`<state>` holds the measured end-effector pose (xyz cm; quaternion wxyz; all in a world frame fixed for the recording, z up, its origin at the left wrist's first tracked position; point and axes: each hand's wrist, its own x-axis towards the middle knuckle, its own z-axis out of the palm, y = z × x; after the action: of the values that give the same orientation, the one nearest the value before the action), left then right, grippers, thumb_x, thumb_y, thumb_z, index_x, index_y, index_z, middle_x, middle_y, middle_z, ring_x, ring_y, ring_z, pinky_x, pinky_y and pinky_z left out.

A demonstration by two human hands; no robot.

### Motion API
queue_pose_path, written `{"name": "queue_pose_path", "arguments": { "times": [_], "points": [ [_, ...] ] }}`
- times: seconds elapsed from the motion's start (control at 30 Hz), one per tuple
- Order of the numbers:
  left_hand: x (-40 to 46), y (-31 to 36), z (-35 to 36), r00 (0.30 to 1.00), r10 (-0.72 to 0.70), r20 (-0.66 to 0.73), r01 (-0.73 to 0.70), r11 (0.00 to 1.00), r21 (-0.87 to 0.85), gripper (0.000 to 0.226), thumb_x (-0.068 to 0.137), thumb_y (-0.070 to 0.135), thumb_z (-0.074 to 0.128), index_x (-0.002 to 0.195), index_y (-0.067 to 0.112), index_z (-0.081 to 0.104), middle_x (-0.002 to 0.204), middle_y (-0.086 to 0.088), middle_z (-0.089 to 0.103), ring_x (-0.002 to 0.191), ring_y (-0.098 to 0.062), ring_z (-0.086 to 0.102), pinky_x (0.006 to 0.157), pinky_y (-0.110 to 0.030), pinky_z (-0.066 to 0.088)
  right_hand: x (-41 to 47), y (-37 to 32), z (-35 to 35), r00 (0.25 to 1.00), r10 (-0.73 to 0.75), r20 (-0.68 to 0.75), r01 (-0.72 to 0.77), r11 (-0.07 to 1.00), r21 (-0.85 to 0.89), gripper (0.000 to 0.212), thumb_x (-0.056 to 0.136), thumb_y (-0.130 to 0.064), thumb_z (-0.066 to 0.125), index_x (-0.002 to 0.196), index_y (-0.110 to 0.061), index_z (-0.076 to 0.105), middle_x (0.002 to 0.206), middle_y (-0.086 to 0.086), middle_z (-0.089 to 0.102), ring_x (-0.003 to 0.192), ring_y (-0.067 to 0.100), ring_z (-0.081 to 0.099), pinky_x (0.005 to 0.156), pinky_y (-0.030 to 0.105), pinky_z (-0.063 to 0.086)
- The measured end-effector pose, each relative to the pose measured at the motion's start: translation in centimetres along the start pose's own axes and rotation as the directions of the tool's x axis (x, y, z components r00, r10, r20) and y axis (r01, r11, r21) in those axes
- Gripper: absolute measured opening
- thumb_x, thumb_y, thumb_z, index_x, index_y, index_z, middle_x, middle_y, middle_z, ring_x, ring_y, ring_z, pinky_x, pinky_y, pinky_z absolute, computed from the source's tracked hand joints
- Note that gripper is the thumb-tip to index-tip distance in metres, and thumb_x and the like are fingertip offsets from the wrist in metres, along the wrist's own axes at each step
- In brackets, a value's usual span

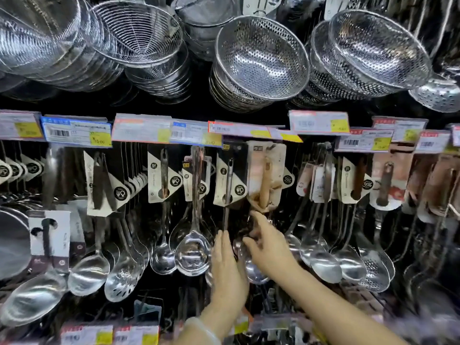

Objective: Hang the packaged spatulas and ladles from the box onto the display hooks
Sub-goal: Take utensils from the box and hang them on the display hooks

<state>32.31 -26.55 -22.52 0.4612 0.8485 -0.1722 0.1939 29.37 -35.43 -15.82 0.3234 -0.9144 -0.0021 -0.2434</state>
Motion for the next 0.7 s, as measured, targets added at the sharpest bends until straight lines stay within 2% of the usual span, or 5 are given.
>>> {"name": "queue_pose_path", "arguments": {
  "times": [0.17,0.3,0.37,0.53,0.7],
  "points": [
    [-2.9,2.4,3.3,0.909,0.407,0.096,-0.416,0.902,0.113,0.058,0.087,0.022,0.035,0.141,0.016,0.014,0.152,-0.005,0.018,0.138,-0.012,0.008,0.113,-0.027,0.004,-6.0,5.5,-3.7,0.998,0.052,-0.046,-0.063,0.964,-0.26,0.032,0.091,-0.021,0.053,0.123,-0.018,0.052,0.112,0.001,0.06,0.101,0.02,0.057,0.084,0.031,0.046],
    [-6.1,6.7,8.7,0.808,0.494,0.321,-0.543,0.836,0.078,0.071,0.095,0.024,0.037,0.145,0.02,-0.013,0.15,0.005,-0.018,0.139,-0.007,-0.023,0.11,-0.021,-0.02,-11.0,11.5,-8.4,0.959,0.282,-0.02,-0.247,0.802,-0.543,0.057,0.091,-0.029,0.053,0.142,-0.019,0.03,0.139,0.005,0.04,0.128,0.025,0.039,0.104,0.035,0.038],
    [-7.9,9.1,11.8,0.769,0.555,0.317,-0.608,0.788,0.094,0.065,0.094,0.027,0.041,0.148,0.014,0.007,0.152,0.003,-0.011,0.142,-0.011,-0.014,0.117,-0.026,-0.007,-13.8,14.9,-11.0,0.918,0.396,-0.012,-0.296,0.664,-0.687,0.07,0.092,-0.036,0.05,0.148,-0.018,0.014,0.153,0.008,0.022,0.142,0.028,0.018,0.115,0.036,0.022],
    [-13.5,16.3,19.4,0.54,0.418,0.731,-0.645,0.764,0.039,0.069,0.096,0.038,0.035,0.147,0.018,-0.007,0.155,-0.002,-0.022,0.142,-0.022,-0.026,0.116,-0.041,-0.014,-21.1,22.1,-18.2,0.726,0.677,-0.121,-0.537,0.449,-0.714,0.078,0.095,-0.032,0.047,0.15,-0.024,-0.008,0.158,0.01,-0.013,0.146,0.032,-0.012,0.118,0.047,0.004],
    [-18.6,24.9,27.7,0.376,0.437,0.817,-0.739,0.673,-0.02,0.073,0.095,0.045,0.034,0.147,0.018,-0.01,0.153,-0.001,-0.026,0.143,-0.025,-0.023,0.116,-0.046,-0.012,-27.3,27.9,-26.4,0.594,0.774,-0.217,-0.643,0.295,-0.707,0.077,0.096,-0.024,0.044,0.149,-0.02,-0.012,0.157,0.011,-0.019,0.145,0.031,-0.016,0.12,0.046,0.001]
  ]
}}
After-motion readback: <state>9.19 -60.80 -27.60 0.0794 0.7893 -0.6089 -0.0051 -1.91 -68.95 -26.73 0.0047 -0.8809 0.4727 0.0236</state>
